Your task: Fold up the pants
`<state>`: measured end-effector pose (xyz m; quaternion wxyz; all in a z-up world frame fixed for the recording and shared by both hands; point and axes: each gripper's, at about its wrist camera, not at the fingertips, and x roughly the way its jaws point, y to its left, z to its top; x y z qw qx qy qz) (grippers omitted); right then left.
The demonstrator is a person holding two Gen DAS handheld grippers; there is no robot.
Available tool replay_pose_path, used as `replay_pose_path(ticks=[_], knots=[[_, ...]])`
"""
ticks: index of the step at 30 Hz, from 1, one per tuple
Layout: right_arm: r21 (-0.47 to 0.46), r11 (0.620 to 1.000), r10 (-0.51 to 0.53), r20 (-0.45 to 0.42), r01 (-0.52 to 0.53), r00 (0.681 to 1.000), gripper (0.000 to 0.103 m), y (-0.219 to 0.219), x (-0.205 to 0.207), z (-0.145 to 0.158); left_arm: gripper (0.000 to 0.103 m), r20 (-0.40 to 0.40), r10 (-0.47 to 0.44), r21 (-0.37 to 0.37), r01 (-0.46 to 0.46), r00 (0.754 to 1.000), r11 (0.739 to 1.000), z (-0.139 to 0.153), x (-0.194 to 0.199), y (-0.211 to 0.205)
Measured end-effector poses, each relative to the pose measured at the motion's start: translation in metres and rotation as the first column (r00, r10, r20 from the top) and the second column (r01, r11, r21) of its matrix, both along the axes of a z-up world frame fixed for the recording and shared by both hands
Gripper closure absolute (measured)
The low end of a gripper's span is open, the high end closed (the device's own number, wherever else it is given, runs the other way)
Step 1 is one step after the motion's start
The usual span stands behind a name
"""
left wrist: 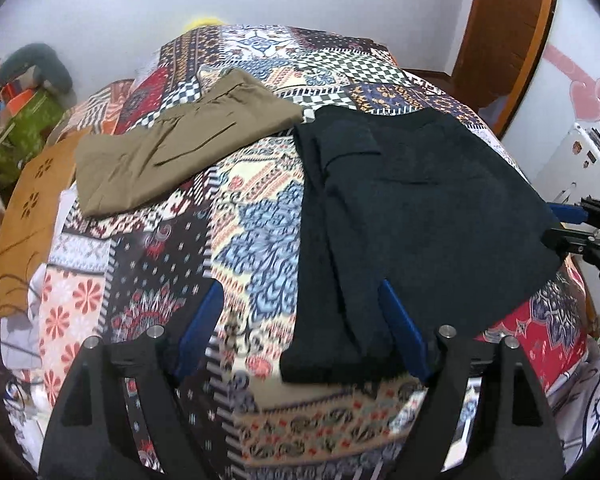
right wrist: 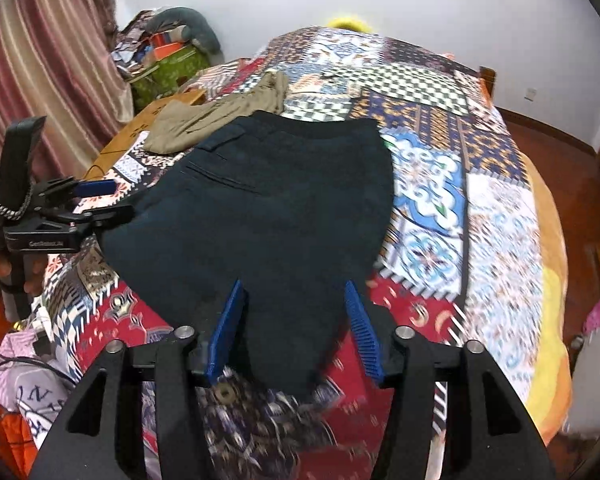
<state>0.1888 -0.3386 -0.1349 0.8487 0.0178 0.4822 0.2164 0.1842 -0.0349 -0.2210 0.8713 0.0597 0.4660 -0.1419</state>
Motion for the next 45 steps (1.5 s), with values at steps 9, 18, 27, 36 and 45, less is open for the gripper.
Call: replay_pose_path(ticks=[9,18,27,36,45], knots=[[0.015,0.998,-0.059,-0.042,0.059,0.997,0.046,-0.026,-0.018,0.001,0.022,0.007,0.017,0.021,-0.017,1.000,1.000,0.006,-0.023,0.021],[0.002,0.995,-0.097,0.014,0.097,0.995,0.046,-0.031,-0.009,0.019,0.022,0.104,0.024,0.056,-0.030,0.994,0.998,0.046,-0.005,0.016],[0.065,0.992,-0.108,-0.030,0.110,0.994,0.040,-0.022,0.024,0.003,0.020,-0.025,-0.012,-0.038,0.011,1.000,0.999,0.017,0.048,-0.015],[0.185,0.973,-0.106,-0.171,0.138,0.980,0.032,-0.028,0.054,-0.031,0.012,-0.193,-0.022,-0.162,-0.010,0.981,0.987,-0.020,0.090,-0.021],[0.238,0.966,-0.052,-0.212,0.104,0.976,0.024,-0.014,0.070,-0.044,0.008,-0.265,-0.111,-0.214,0.054,0.958,0.975,-0.031,0.104,-0.037]])
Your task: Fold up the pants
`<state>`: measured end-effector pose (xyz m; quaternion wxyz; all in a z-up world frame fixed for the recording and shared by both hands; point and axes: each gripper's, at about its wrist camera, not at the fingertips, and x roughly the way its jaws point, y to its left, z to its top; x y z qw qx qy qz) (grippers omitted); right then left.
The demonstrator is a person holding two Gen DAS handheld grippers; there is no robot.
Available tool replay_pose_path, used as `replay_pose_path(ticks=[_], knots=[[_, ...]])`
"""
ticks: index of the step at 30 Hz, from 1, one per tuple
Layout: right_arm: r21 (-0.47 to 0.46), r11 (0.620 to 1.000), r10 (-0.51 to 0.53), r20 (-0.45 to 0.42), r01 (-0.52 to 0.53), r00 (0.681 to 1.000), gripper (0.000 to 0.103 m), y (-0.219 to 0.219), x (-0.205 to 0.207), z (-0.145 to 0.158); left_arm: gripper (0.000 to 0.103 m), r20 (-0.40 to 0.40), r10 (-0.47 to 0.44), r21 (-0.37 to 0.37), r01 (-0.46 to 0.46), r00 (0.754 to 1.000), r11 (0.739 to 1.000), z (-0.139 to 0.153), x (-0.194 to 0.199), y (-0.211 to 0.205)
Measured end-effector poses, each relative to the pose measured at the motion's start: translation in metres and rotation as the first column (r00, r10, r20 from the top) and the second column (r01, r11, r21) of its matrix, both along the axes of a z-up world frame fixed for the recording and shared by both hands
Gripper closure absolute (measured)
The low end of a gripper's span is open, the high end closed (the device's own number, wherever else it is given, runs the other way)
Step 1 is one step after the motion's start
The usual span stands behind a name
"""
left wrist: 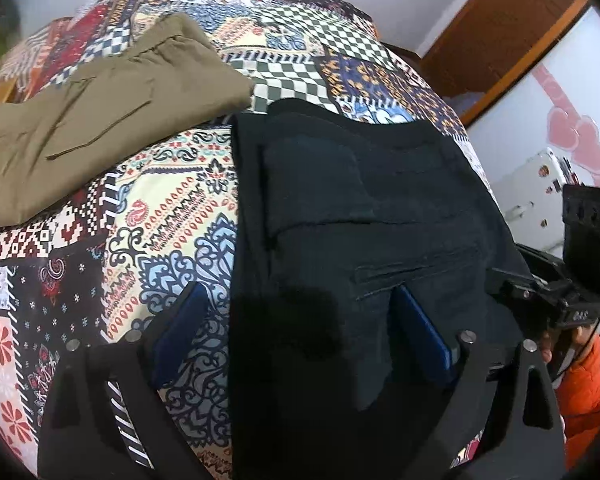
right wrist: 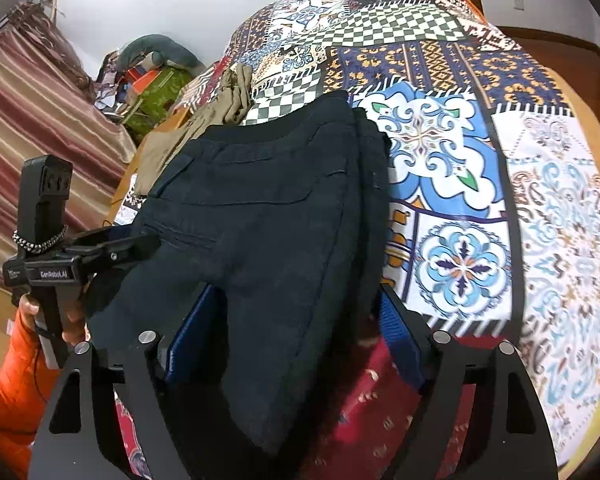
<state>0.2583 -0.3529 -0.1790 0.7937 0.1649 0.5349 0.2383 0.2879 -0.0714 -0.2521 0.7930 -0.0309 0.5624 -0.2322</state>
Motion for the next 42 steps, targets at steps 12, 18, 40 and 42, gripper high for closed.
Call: replay_pose_path(ticks=[12,18,40,42], knots=[[0.060,0.998,0.007,-0.046,-0.004,0.999,0.022,-0.009,-0.014,-0.001,0.008,-0.017,-0.060,-0.047,0.059,0.998,0.997,0.003,-0.016,0.004],[0.046,0.997,0.061,-0.021,-0.060,0.998,0.024,0.010,0.003,0.000,0.009,-0.024,-0.115,-0.056,0.113,0.993,0.992,0.002,0.000,-0.015],[-0.063,0.995,0.094,0.216,-0.082,0.972,0.070,0.027,0.003,0.059,0.070,0.259,-0.128,0.048,0.120,0.957,0.992,0.065,-0.017,-0.036],[-0.065,0.995,0.094,0.234,-0.081,0.968,0.070,0.028,0.005,0.065,0.071,0.274,-0.114,0.037,0.108,0.955,0.993,0.071,-0.018,-0.030]])
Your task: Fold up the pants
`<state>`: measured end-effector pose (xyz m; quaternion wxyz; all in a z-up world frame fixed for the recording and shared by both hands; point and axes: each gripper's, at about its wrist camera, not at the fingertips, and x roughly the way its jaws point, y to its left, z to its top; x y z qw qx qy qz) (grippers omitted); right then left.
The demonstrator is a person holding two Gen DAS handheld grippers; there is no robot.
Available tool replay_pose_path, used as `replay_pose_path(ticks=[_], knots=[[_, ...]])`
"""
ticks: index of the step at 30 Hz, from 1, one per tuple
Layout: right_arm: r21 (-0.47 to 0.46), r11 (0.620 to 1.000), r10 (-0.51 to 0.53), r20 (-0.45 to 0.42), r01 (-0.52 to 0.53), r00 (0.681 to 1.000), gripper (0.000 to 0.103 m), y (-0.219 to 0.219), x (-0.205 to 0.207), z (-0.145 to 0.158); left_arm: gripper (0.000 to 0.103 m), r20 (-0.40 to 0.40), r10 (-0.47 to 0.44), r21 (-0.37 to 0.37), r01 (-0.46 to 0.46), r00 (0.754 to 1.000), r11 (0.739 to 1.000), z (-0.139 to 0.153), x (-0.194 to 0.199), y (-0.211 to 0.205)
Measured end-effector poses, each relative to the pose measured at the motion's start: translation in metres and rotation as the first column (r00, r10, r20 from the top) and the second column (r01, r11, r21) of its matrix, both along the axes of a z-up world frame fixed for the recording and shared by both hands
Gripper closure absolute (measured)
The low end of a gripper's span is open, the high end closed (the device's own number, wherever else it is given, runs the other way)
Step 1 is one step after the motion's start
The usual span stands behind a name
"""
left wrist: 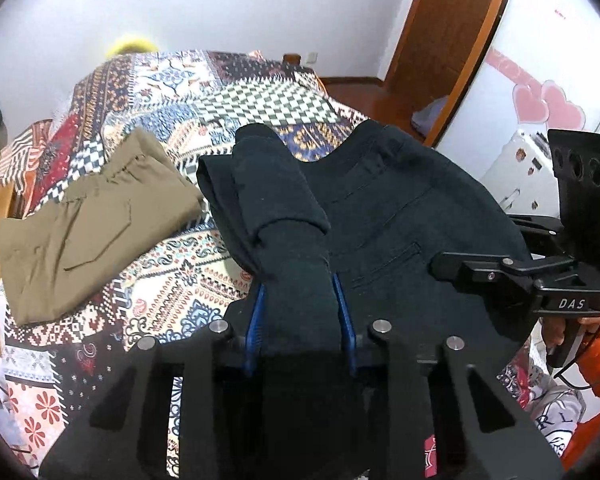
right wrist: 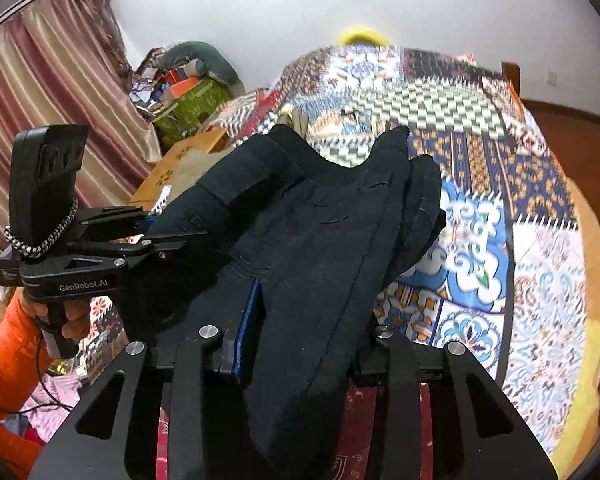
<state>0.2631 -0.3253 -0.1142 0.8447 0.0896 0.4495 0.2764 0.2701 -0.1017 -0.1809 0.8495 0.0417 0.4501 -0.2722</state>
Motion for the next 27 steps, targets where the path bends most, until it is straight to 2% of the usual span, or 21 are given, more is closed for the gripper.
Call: replay_pose_path(ticks=[6,14,27], knots=[[-0.004,1.000,0.026,0.065,-0.026,0.998,0.071,0.011,0.010,0.020,0.071,0.068,0.049,-0.031,-0.047,0.996,0.998,0.022,-0.004,0.019],[-0.013,0.995,0.104,0.142,-0.103,0.984,0.071,0.046,0.034,0.038,0.071,0.132,0.145,-0.068,-0.137,0.981,0.988,0.045,-0.003,0.064],[-0.044,0.967,0.253,0.228,-0.250,0.940,0.071,0.137,0.091,0.044,0.071,0.168,0.329,-0.124,-0.311,0.929,0.942,0.052,0.030,0.155]])
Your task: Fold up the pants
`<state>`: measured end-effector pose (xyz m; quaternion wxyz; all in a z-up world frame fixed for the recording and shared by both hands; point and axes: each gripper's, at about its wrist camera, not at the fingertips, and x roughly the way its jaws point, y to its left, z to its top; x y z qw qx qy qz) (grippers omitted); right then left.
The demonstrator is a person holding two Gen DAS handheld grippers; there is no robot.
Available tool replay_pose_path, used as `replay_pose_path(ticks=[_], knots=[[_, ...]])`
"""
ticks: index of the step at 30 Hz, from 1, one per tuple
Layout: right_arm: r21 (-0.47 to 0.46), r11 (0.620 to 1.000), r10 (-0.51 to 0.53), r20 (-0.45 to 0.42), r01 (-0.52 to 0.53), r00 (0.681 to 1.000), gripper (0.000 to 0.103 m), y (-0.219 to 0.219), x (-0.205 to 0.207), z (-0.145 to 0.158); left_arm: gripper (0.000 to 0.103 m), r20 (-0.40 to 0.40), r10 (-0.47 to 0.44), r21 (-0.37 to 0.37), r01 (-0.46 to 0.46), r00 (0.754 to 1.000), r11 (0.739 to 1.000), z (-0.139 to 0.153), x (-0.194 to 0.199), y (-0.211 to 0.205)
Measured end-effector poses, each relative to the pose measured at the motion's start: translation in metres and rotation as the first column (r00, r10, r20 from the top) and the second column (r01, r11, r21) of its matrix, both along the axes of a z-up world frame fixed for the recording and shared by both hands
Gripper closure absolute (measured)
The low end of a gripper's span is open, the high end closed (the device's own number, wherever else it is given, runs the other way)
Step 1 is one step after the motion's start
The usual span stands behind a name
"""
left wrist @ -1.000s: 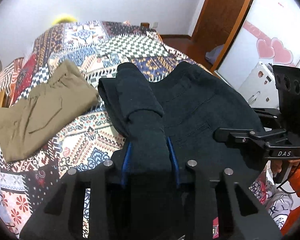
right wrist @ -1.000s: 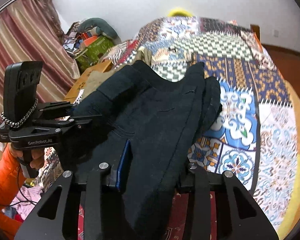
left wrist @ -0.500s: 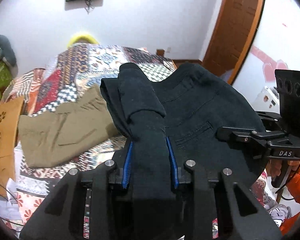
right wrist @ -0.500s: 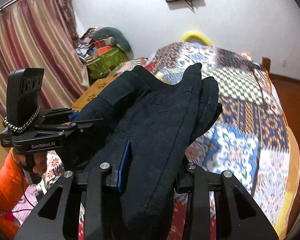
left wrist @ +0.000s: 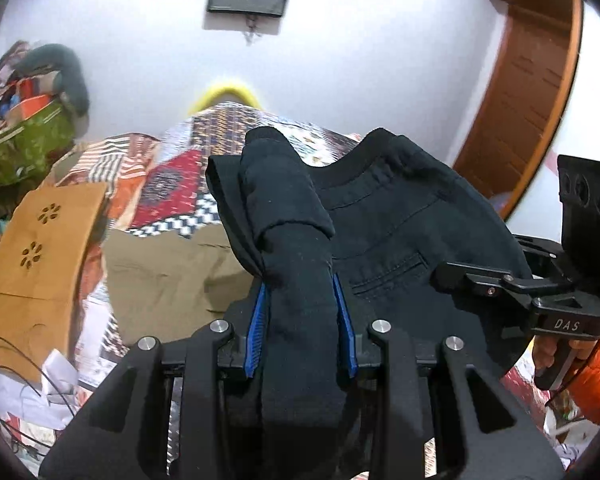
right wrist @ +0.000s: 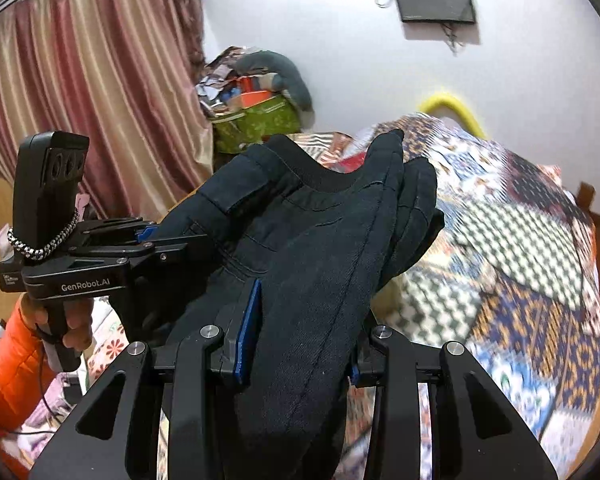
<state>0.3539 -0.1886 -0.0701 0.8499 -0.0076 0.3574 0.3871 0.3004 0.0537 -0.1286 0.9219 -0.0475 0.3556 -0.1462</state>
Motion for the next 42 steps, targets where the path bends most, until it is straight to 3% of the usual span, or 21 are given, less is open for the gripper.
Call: replay_pose_path(ticks=[9,14,19,24,27,32,38,42], knots=[[0.017,0.999,0.047,0.051,-0.048,0.998,0.071,0.043,0.041,-0.004,0.071,0.035,0.091,0.013,-0.092,0.995,0.996,-0.001,0.045,0.047],[0.011,0.998,0.061,0.055,-0.062,0.997,0.071,0.065,0.070,-0.019,0.071,0.013,0.118,0.008,-0.118,0.993,0.993,-0.016,0.080,0.070],[-0.028,0.998,0.064,0.028,-0.063,0.998,0.071,0.081,0.097,-0.049,0.071,-0.056,0.128,0.020,-0.127,0.990,0.992,-0.057,0.121,0.082],[-0.113,0.991,0.068,-0.064,-0.075,0.996,0.071,0.091,0.119,-0.100,0.071,-0.185,0.154,0.068,-0.143,0.971,0.987,-0.121,0.151,0.086],[-0.166,0.984,0.049,-0.124,-0.069,0.991,0.069,0.089,0.124,-0.129,0.070,-0.185,0.176,0.107,-0.158,0.967,0.982,-0.143,0.150,0.084],[-0.132,0.990,0.032,-0.157,-0.054,0.987,0.061,0.065,0.119,-0.124,0.069,-0.144,0.196,0.117,-0.180,0.970,0.977,-0.130,0.138,0.085],[-0.162,0.986,0.018,-0.026,-0.022,0.999,0.061,0.045,0.098,-0.089,0.069,-0.059,0.206,0.121,-0.198,0.977,0.973,-0.091,0.113,0.087],[-0.109,0.993,0.036,0.032,-0.032,0.999,0.061,0.043,0.087,-0.062,0.069,-0.027,0.177,0.110,-0.173,0.984,0.979,-0.078,0.104,0.074]])
